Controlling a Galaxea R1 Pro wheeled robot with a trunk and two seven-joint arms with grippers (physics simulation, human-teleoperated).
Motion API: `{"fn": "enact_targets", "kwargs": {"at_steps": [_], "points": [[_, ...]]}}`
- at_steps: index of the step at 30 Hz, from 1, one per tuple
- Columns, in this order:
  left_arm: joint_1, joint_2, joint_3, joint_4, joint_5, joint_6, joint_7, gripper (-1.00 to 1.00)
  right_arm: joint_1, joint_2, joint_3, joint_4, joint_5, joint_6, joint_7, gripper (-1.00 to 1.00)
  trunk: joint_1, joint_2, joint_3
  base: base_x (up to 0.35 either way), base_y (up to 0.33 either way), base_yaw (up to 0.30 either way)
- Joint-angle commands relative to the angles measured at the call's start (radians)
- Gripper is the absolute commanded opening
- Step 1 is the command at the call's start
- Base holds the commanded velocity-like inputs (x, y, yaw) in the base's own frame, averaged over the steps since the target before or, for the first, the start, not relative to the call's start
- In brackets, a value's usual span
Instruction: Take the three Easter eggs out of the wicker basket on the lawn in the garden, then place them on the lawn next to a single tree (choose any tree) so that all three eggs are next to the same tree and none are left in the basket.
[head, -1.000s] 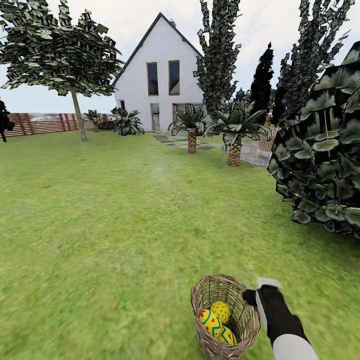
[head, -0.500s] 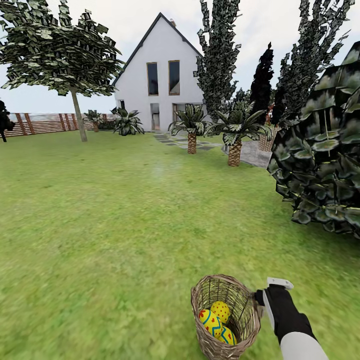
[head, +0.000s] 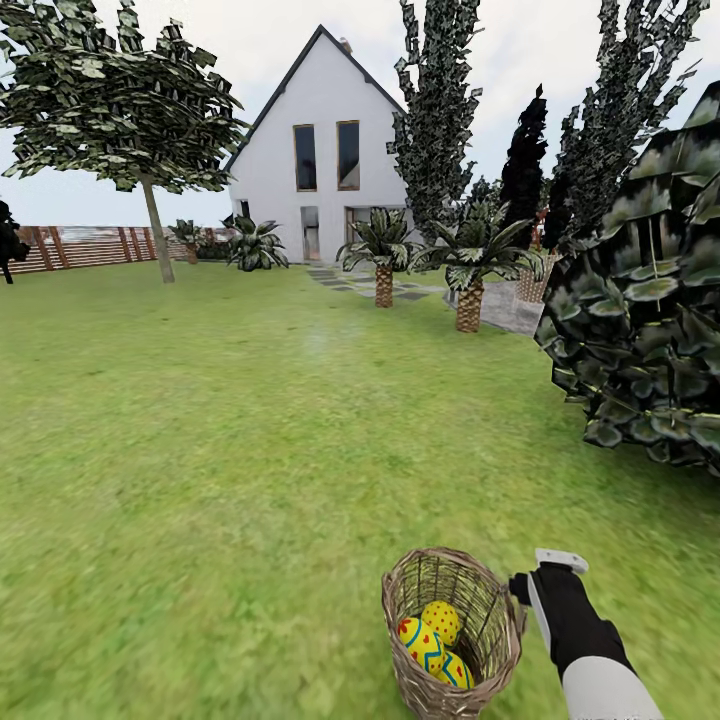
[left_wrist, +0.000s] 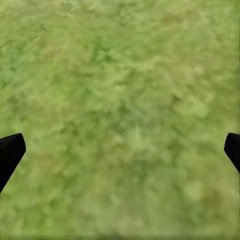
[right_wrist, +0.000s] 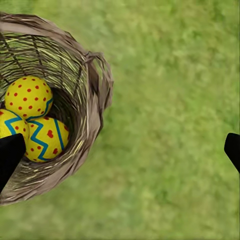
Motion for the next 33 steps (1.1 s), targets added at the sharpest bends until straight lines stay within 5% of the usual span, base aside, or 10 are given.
{"fn": "enact_targets", "kwargs": {"at_steps": [1, 11, 21, 33], "points": [[-0.001, 0.0, 0.0, 0.0, 0.0, -0.003, 0.001, 1.0, -0.002, 0.001, -0.003, -0.001, 0.0, 0.003, -0.001, 1.0, 0.0, -0.001, -0.001, 0.0, 0.0, 0.0], [0.0, 0.001, 0.0, 0.002, -0.001, -0.003, 0.001, 1.0, -0.072, 0.001, -0.001, 0.035, 0.002, 0.005, -0.009, 1.0, 0.023, -0.043, -0.02, 0.0, 0.0, 0.0], [-0.001, 0.001, 0.001, 0.002, -0.001, -0.003, 0.002, 1.0, -0.194, -0.007, -0.002, 0.192, 0.006, 0.005, -0.046, 1.0, 0.061, -0.113, -0.051, 0.0, 0.0, 0.0], [-0.001, 0.003, 0.003, -0.009, 0.002, -0.004, 0.003, 1.0, -0.231, -0.009, -0.001, 0.24, 0.006, 0.083, -0.086, 1.0, 0.107, -0.197, -0.089, 0.0, 0.0, 0.0]]}}
